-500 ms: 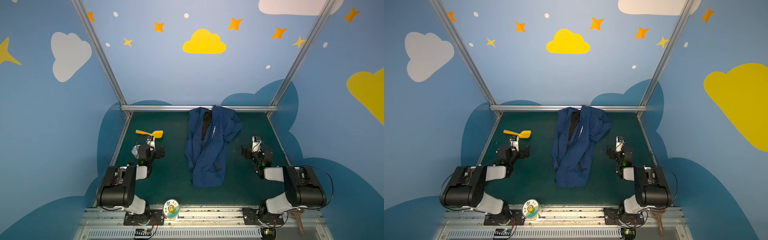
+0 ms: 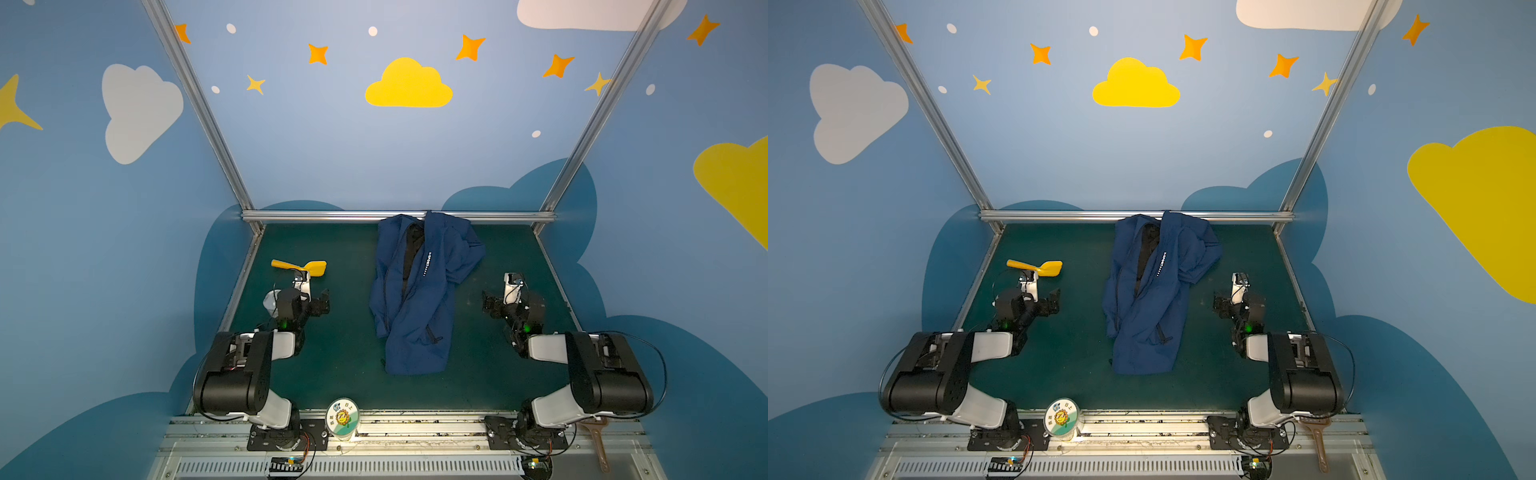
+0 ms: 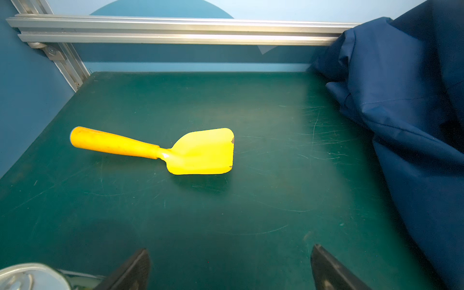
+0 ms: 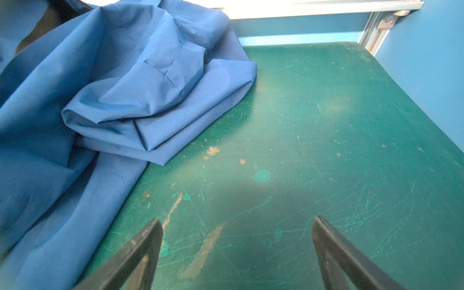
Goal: Zip up the jacket
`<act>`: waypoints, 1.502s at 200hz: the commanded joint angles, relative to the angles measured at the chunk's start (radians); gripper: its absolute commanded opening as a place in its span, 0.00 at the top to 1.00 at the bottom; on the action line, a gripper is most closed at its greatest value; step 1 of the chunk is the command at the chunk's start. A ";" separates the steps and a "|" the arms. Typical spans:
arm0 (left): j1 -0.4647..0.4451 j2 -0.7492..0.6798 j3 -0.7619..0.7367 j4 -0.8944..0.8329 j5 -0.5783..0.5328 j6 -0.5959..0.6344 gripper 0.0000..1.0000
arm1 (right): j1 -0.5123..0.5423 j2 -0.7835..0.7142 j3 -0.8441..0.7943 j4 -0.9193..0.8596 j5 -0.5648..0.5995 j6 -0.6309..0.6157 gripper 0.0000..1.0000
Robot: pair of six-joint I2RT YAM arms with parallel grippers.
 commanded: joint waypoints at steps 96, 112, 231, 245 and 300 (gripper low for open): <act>0.006 -0.046 0.066 -0.098 0.006 0.005 0.01 | 0.003 -0.011 0.021 0.031 -0.003 -0.013 0.07; 0.005 -0.130 0.196 -0.397 -0.024 -0.030 0.01 | 0.039 -0.143 0.116 -0.293 0.120 0.021 0.07; -0.038 -0.518 0.109 -0.877 0.509 -0.774 0.01 | 0.824 -0.098 0.863 -1.574 0.240 0.573 0.14; -0.041 -0.527 0.071 -0.861 0.550 -0.824 0.01 | 0.885 0.027 0.956 -1.621 0.250 0.588 0.18; -0.040 -0.599 -0.007 -0.890 0.582 -0.881 0.01 | 0.968 0.388 1.240 -1.704 0.182 0.616 0.34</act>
